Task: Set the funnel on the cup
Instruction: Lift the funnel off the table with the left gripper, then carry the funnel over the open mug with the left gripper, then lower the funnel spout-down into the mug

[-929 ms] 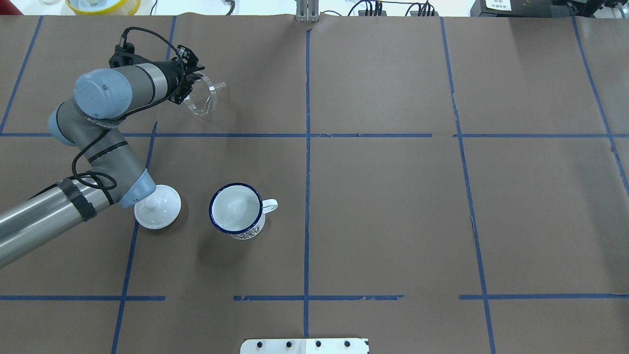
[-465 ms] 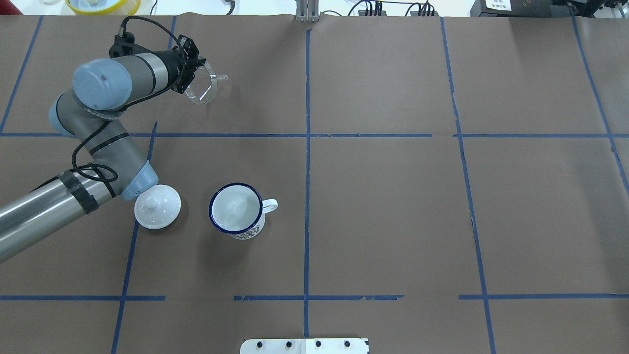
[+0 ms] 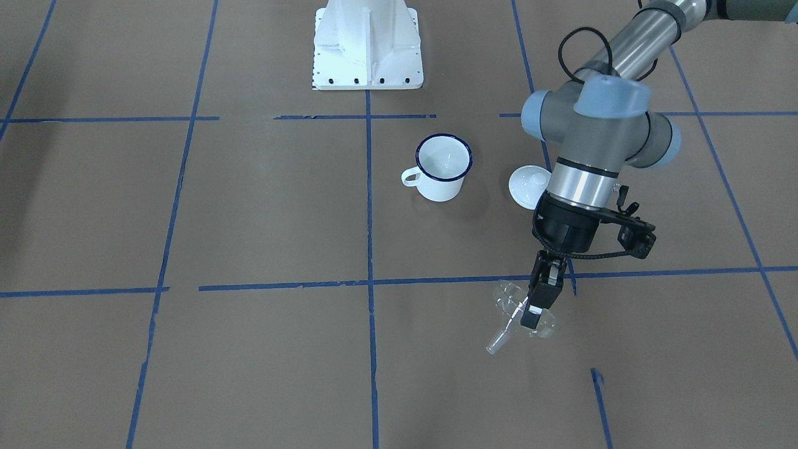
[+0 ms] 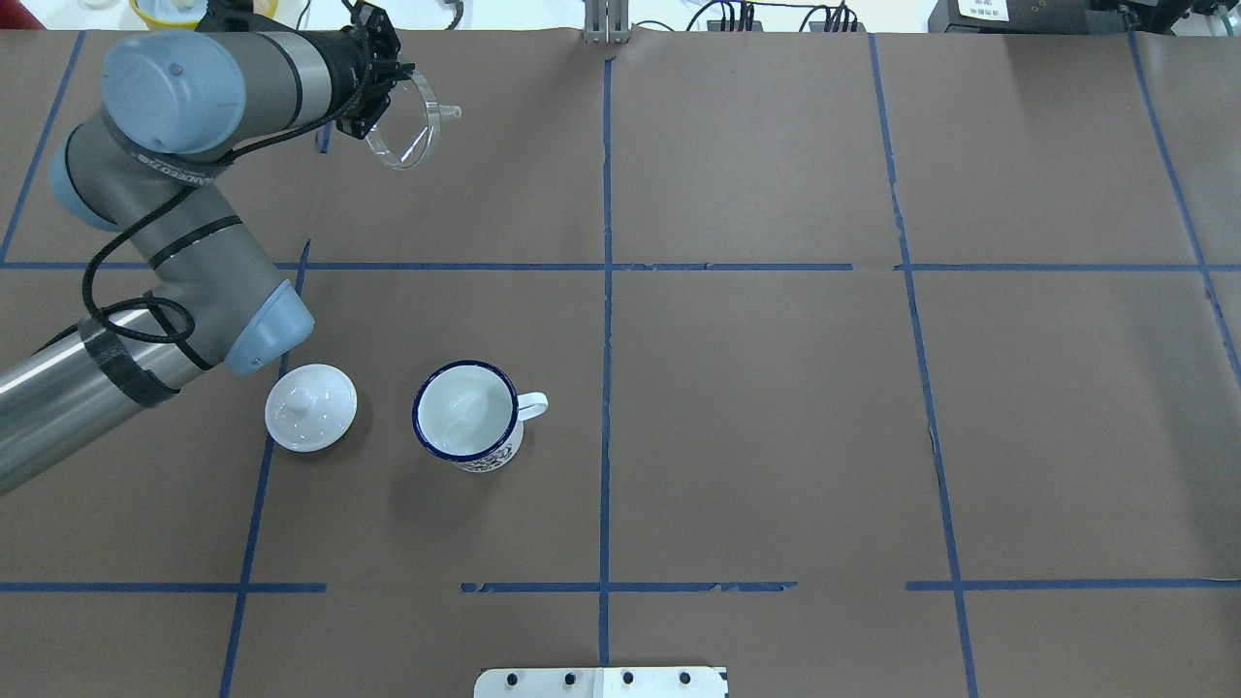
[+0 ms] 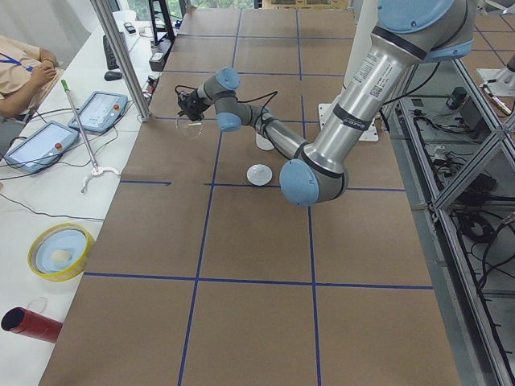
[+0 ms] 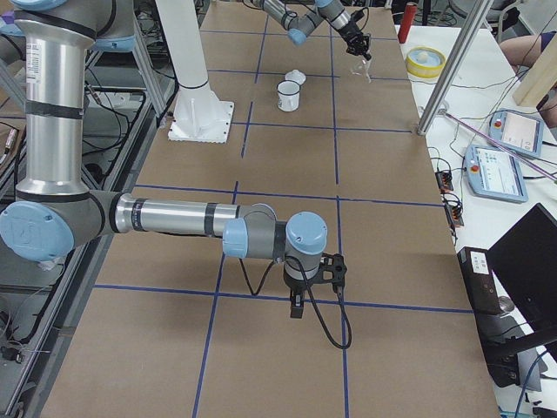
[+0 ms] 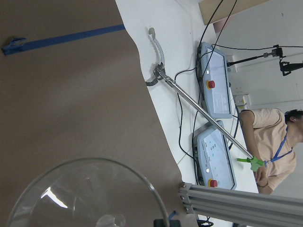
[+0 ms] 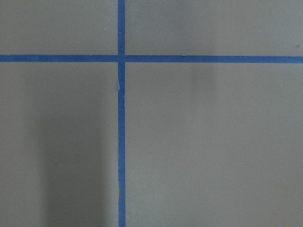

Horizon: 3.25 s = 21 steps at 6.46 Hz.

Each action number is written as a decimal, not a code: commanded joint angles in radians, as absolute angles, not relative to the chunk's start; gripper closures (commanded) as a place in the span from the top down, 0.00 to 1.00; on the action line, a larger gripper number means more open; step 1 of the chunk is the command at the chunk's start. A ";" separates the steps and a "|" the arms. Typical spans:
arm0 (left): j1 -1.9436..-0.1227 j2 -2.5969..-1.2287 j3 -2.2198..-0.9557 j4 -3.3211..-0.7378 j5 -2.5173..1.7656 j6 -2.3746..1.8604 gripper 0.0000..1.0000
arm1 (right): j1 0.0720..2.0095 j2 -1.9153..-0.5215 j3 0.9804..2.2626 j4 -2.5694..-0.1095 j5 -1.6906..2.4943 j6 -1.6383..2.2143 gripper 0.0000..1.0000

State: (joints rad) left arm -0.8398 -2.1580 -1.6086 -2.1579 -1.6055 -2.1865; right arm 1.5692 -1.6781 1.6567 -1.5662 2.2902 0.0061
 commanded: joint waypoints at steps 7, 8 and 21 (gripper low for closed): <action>-0.537 -2.342 -1.938 -1.063 -1.807 -2.121 0.00 | 1.569 -1.678 1.657 -1.566 2.290 0.006 1.00; -0.532 -2.344 -1.921 -1.068 -1.796 -2.112 0.00 | 1.569 -1.678 1.657 -1.566 2.290 0.006 1.00; -0.503 -2.345 -1.792 -1.167 -1.738 -2.082 0.68 | 1.569 -1.678 1.657 -1.566 2.290 0.006 1.00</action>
